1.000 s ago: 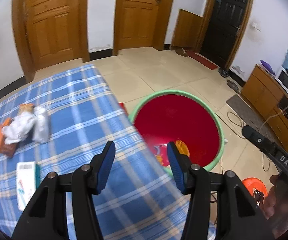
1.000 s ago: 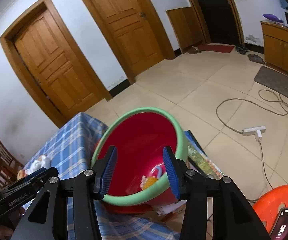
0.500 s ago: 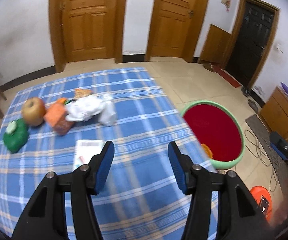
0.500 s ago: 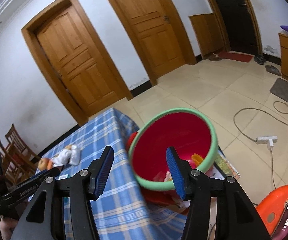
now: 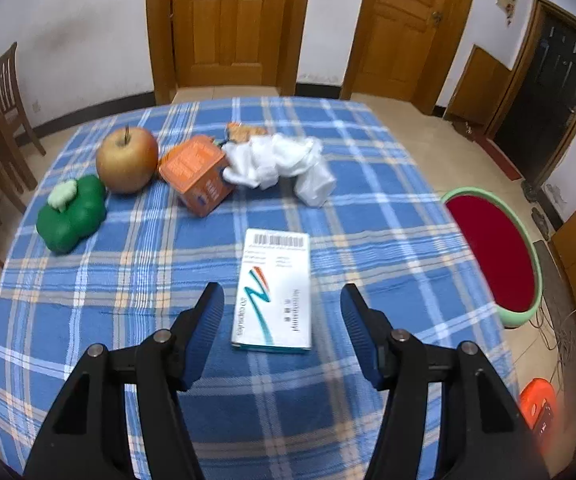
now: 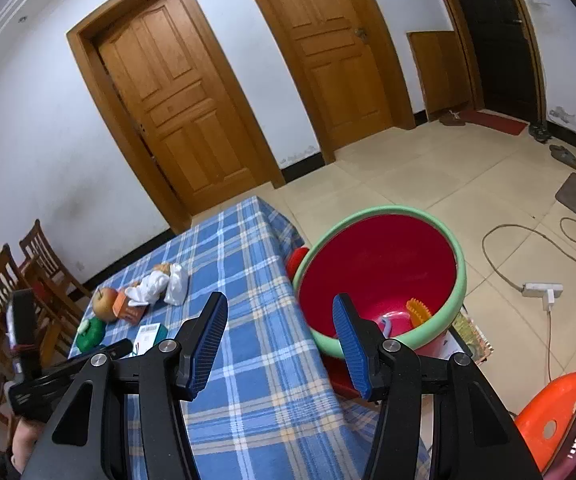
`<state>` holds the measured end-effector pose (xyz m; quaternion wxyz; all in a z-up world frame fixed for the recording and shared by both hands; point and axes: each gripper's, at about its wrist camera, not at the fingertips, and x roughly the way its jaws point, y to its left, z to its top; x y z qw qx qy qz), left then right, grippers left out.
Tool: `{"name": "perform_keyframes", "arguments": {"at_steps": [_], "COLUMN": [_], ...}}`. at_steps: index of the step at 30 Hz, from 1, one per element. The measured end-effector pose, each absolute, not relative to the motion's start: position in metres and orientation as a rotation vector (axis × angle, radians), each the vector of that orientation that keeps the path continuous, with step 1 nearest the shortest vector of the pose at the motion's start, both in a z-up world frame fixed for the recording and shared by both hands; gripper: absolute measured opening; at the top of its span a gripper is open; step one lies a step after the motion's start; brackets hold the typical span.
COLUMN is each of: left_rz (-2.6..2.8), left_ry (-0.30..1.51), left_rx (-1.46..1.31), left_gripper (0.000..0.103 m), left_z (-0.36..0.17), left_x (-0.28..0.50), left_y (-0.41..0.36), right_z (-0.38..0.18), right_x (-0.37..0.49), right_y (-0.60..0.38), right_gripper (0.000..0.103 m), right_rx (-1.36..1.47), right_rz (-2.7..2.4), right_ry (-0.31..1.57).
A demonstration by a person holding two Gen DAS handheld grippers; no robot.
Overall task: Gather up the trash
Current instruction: 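Move the left tool over the white medicine box on the table, then grasp the white Meteospasmyl box with the left tool and lift it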
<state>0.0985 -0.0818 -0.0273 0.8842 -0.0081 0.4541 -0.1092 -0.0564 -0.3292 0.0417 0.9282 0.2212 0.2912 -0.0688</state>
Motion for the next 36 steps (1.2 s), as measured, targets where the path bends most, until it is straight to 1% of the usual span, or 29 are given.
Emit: {"name": "perform_keyframes", "arguments": {"at_steps": [19,20,22,23,28,36], "left_rz": [-0.216,-0.219,-0.224,-0.227,-0.248,-0.203], "left_ry": [1.045,1.039,1.025,1.021,1.011,0.908], "left_rx": [-0.015,-0.016,-0.006,-0.003,-0.038,-0.048], "left_gripper": [0.060,0.059,0.051,0.051,0.051,0.051], "left_z": [-0.068,-0.068,-0.068,-0.068,-0.063,-0.020], "left_x": [0.122,0.122,0.122,0.122,0.121,0.120], "left_y": [-0.087,-0.087,-0.087,-0.087,-0.078,-0.042], "right_z": [0.029,0.029,0.030,0.030,0.036,0.046], "right_x": [-0.049,-0.049,-0.049,-0.049,-0.045,-0.028], "right_y": [-0.323,-0.323,-0.322,-0.321,-0.312,-0.287], "right_gripper": [0.056,0.056,0.056,0.056,0.056,0.056], "right_rx": [0.444,0.443,0.442,0.443,0.434,0.395], "right_rz": [-0.132,-0.133,-0.132,-0.132,-0.108,-0.049], "right_ry": [0.645,0.646,0.647,0.648,0.649,0.655]}}
